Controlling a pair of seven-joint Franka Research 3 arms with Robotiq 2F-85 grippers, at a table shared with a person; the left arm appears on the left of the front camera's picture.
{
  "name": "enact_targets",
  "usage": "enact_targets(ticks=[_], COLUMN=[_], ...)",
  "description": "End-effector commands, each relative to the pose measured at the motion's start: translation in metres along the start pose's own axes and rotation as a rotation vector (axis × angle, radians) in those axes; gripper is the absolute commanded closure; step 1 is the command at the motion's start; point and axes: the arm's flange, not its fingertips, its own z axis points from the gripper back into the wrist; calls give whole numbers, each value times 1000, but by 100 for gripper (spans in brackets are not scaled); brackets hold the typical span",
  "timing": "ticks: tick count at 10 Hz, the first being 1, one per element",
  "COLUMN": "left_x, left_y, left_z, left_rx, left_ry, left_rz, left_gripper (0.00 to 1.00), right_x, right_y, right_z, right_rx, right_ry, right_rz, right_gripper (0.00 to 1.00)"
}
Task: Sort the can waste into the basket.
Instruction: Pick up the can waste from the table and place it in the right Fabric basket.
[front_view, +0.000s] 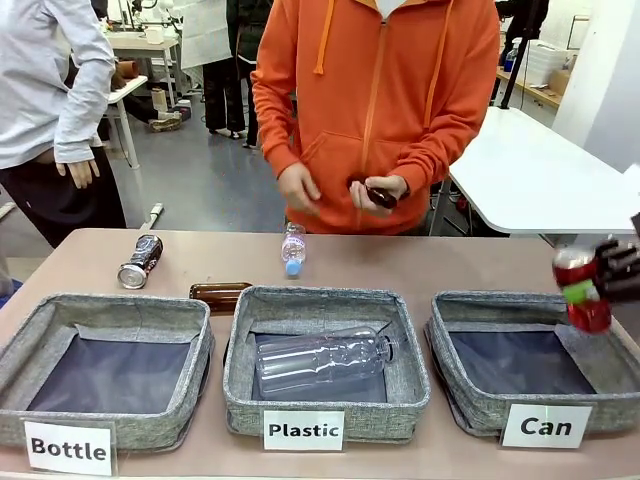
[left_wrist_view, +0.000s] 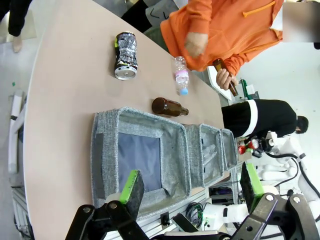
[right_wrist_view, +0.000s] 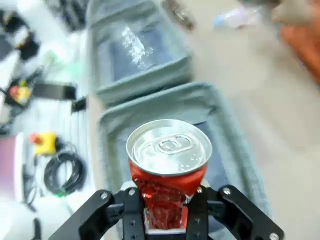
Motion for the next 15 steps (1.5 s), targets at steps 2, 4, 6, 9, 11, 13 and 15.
enact_targets(ticks=[2,4,6,9,11,13,15], left_x=[2,2,2,2,2,2,-2], left_y=[0,0,0,0,0,0,-32], left_z=[0,0,0,0,0,0,25], left_rx=[-21,-21,-21,-21,-21,-21,-116], left_ry=[-12,-12,-12,-12,-12,-12,70], left_rz=[-18,-18,-18,-18,-18,-18,70], left_gripper=[0,0,0,0,0,0,0], right_x=[13,10,10,15,12,10,10], right_y=[31,24,22,14,10,10,8], right_z=[-33,-45,-47,-49,-48,-48,-45], right_rx=[-5,-44,-77,-89,-95,-107,-127], right_ry=[208,209,201,184,160,140,99], right_rz=[142,143,173,184,169,169,148], right_gripper=[100,100,100,18,0,0,0])
